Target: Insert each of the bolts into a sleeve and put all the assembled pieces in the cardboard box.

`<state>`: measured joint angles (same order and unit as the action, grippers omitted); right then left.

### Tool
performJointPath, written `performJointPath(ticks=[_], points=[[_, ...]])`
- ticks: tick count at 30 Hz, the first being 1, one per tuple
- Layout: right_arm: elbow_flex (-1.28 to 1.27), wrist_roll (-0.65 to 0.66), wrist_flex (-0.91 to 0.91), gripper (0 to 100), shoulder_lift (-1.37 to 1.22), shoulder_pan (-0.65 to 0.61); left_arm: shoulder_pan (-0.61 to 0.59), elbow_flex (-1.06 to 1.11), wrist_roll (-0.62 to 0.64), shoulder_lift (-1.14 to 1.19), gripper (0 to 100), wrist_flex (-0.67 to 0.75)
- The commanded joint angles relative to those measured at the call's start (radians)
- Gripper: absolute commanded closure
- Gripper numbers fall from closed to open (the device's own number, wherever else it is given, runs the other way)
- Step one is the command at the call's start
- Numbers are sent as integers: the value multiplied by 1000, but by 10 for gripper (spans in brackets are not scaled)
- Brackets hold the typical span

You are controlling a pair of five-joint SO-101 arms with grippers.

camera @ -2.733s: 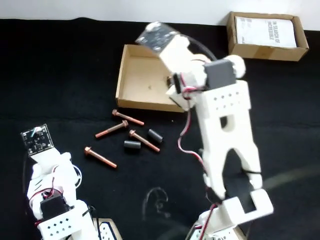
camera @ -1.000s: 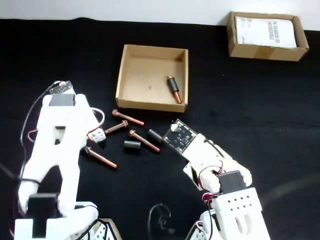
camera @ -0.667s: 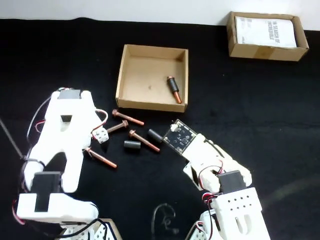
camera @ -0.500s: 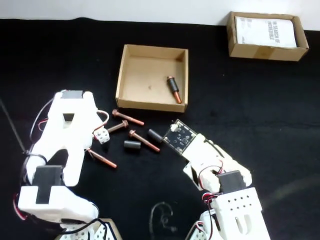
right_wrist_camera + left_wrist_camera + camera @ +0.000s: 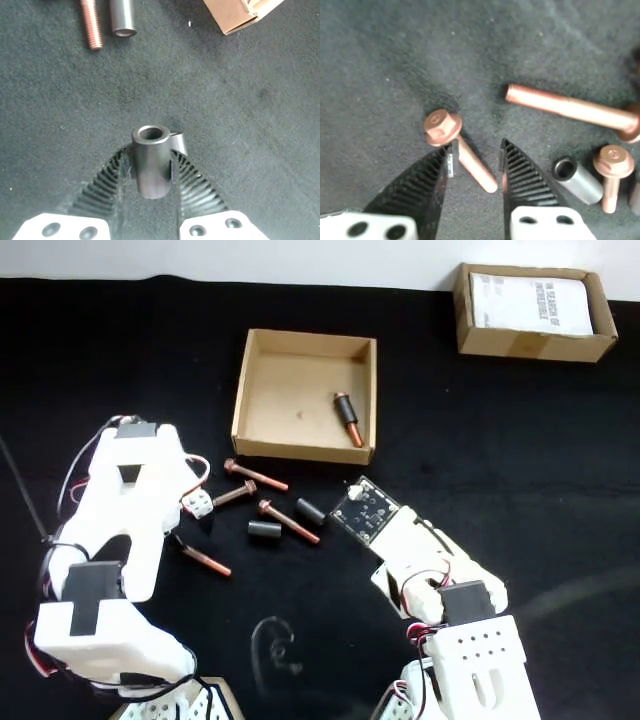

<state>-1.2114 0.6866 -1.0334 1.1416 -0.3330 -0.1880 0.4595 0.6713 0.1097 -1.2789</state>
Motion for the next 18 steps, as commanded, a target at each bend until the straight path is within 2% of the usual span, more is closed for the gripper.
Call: performJointPath(ticks=[1, 7, 18], points=[[4, 11, 16, 991, 19, 13, -21, -30, 2, 5, 857, -31], [4, 11, 16, 991, 18, 13, -21, -61, -2, 1, 857, -117], [4, 8, 18, 991, 18, 12, -13, -272, -3, 4, 857, -362]])
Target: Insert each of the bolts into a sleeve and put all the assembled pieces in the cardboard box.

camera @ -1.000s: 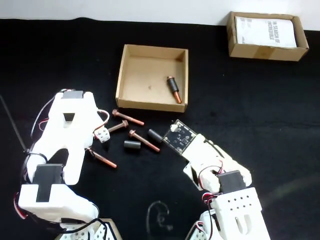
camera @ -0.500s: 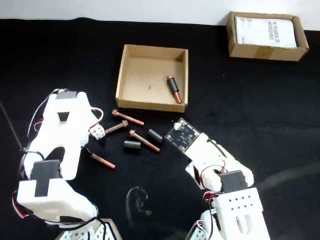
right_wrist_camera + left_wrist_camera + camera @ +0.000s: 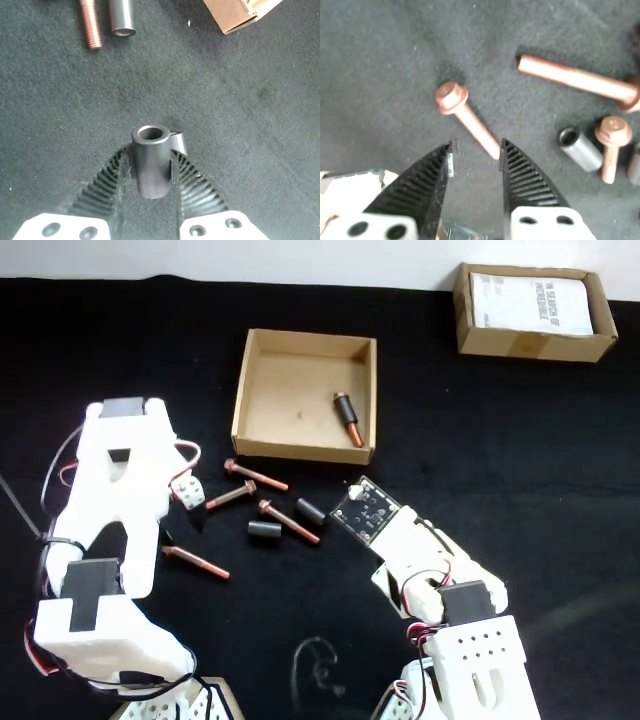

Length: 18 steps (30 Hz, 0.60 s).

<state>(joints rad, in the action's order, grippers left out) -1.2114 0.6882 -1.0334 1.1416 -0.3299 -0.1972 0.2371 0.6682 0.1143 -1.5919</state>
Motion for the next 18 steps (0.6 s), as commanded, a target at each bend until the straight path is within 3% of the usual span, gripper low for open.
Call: performJointPath(ticks=[1, 6, 18], points=[[4, 6, 18, 991, 18, 8, -4, -50, -2, 5, 857, -58], [4, 5, 18, 991, 18, 8, -4, 2, -2, 7, 857, -57], [4, 5, 19, 991, 18, 10, -18, 174, -2, 8, 857, 173]])
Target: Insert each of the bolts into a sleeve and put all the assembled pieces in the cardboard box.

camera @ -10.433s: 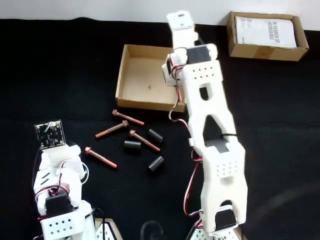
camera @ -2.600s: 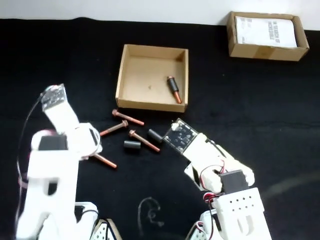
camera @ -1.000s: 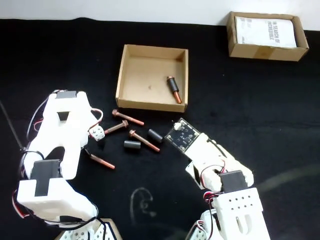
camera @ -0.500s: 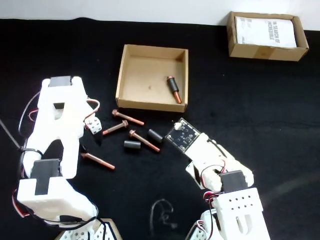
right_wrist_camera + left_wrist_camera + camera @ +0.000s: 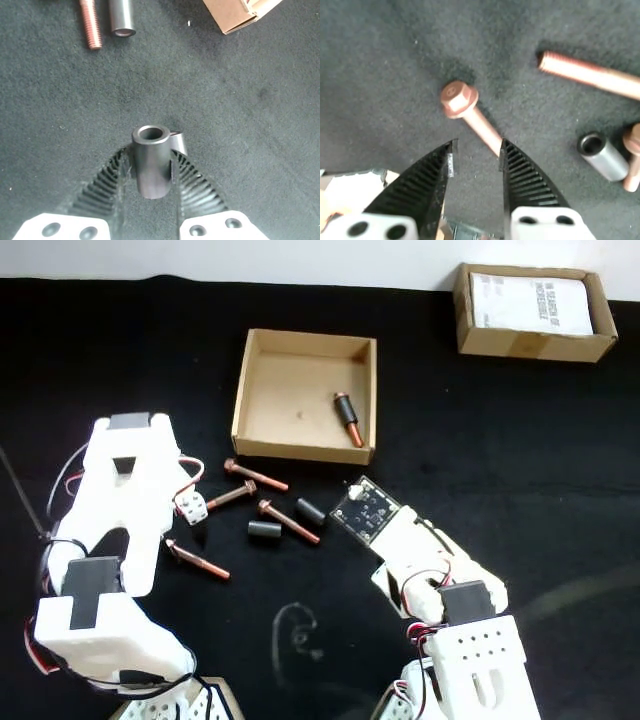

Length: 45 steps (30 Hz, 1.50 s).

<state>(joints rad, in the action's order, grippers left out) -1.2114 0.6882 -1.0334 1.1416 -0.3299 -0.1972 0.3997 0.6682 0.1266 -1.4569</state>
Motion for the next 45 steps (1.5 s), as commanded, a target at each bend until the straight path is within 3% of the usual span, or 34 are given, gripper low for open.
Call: performJointPath(ticks=[1, 9, 17, 21, 27, 30, 38, 45], points=[[4, 5, 19, 991, 18, 10, -27, 19, -2, -4, 857, 55], [4, 5, 18, 991, 18, 10, -119, 38, -3, -4, 857, 133], [4, 5, 19, 991, 18, 10, -119, 36, -3, 111, 859, 170], [4, 5, 19, 991, 18, 10, -122, -2, -11, 226, 997, 181], [4, 3, 47, 991, 18, 12, -119, -105, -68, 260, 992, 180], [13, 3, 87, 991, 24, 44, -117, -186, -74, 260, 992, 117], [18, 3, 334, 991, 27, 93, -21, -550, -230, 260, 992, -219], [18, 5, 625, 991, 24, 93, 24, -693, -328, 220, 992, -288]])
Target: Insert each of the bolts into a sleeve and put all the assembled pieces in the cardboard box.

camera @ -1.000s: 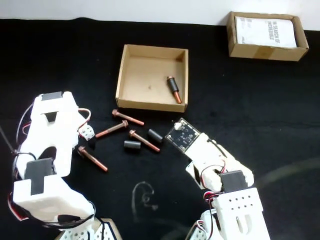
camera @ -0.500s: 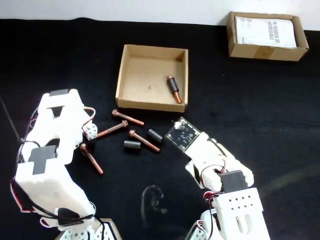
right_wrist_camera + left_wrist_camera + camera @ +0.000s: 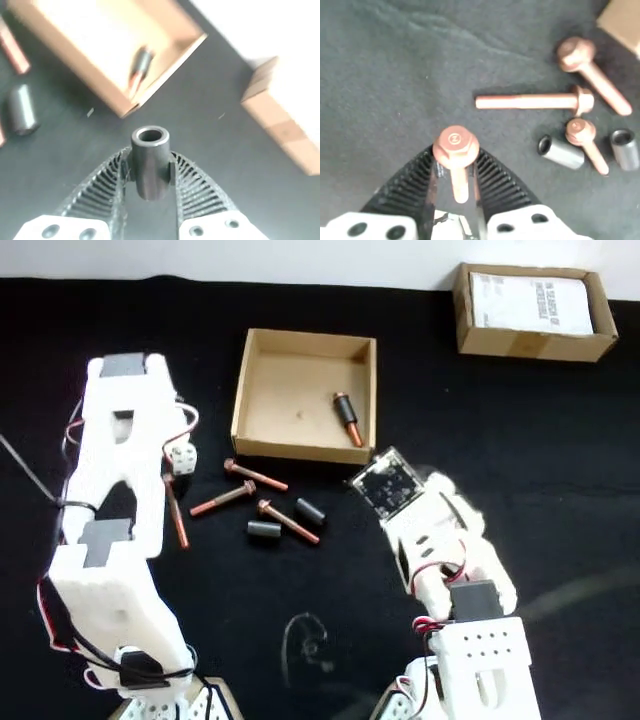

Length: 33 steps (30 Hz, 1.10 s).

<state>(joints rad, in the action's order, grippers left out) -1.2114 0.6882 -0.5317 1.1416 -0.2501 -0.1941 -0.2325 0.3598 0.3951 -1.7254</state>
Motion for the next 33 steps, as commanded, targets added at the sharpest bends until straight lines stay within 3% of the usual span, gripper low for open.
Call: performJointPath(ticks=[1, 3, 8, 18, 25, 33], points=[[18, 3, 142, 991, 22, 12, 21, -61, -18, -76, 992, -17], [19, -58, 124, 991, 22, -2, 35, -61, -17, -134, 992, -14], [88, -368, 12, 991, 19, -18, 74, -56, -14, -262, 992, -14], [87, -796, 8, 991, 25, -104, 211, -64, -12, -473, 992, -12], [85, -835, 7, 991, 25, -150, 392, -56, -17, -627, 992, 144], [85, -835, 7, 991, 27, -236, 490, -56, -18, -671, 992, 367]])
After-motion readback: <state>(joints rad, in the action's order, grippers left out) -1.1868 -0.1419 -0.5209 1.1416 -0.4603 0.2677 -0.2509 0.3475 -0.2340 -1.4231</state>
